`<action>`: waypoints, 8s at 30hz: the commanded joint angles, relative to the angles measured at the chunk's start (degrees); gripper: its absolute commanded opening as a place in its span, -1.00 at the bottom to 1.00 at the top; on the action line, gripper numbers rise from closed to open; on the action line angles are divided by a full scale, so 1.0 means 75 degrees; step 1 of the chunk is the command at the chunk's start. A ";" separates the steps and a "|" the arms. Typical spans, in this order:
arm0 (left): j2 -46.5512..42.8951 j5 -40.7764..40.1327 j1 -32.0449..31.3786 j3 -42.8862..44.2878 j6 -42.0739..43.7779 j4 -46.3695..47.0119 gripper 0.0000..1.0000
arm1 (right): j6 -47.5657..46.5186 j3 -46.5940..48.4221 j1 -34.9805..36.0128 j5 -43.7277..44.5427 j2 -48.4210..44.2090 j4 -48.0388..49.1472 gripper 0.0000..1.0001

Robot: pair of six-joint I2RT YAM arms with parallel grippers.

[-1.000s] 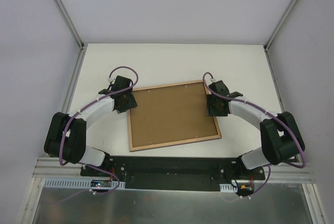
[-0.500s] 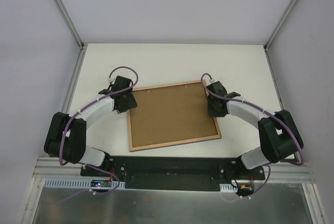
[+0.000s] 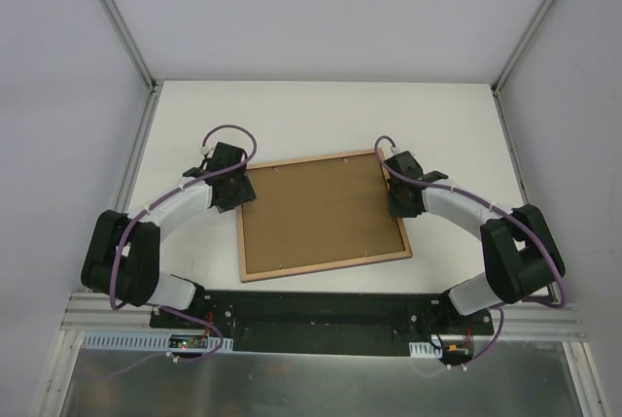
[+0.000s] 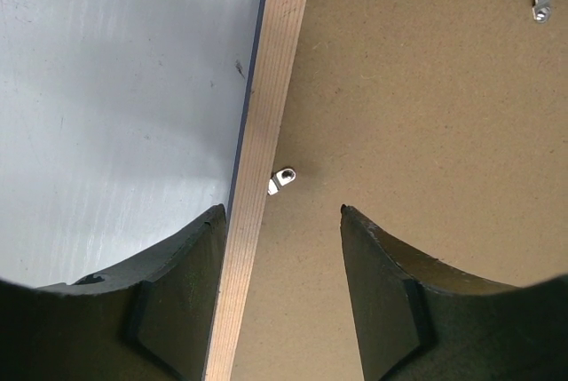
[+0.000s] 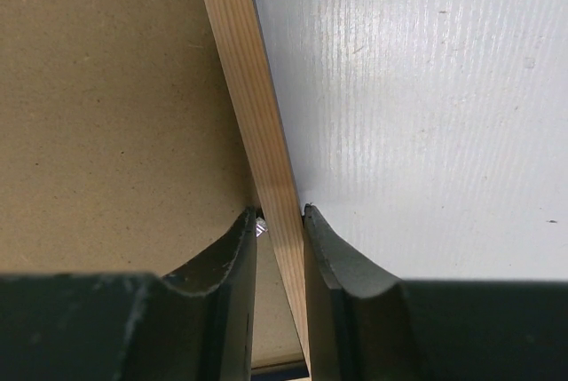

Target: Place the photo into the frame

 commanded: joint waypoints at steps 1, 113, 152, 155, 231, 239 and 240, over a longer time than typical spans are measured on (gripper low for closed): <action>-0.0503 0.0160 0.0079 -0.0048 0.0071 0.0141 0.09 | 0.0069 0.0198 0.0023 0.0268 0.0083 -0.0199 -0.99; 0.4371 -0.8288 -0.9787 0.2320 0.8540 0.5116 0.12 | -0.0635 0.2976 -0.0703 -0.0400 0.0375 -0.2602 -0.99; 0.3107 -0.8231 -0.9788 0.1592 1.4629 1.0741 -1.00 | -0.0471 0.4218 -0.1125 -0.0704 -0.2272 -0.3070 0.71; 0.2673 -0.8090 -0.9706 0.1604 1.3925 0.9590 -1.00 | -0.0400 0.4207 -0.1195 -0.0611 -0.2612 -0.3059 0.71; 0.0879 -0.1295 -0.3497 1.0277 0.3753 -0.2788 -1.00 | 0.0877 0.0949 -0.2567 -0.2743 -0.2777 -0.0012 0.66; 0.0938 0.0463 -0.2055 0.9386 0.2721 -0.2859 -1.00 | 0.0889 0.0762 -0.2426 -0.2802 -0.2601 0.0234 0.65; 0.0961 0.0604 -0.1937 0.9246 0.2638 -0.2835 -1.00 | 0.0889 0.0738 -0.2414 -0.2814 -0.2578 0.0258 0.65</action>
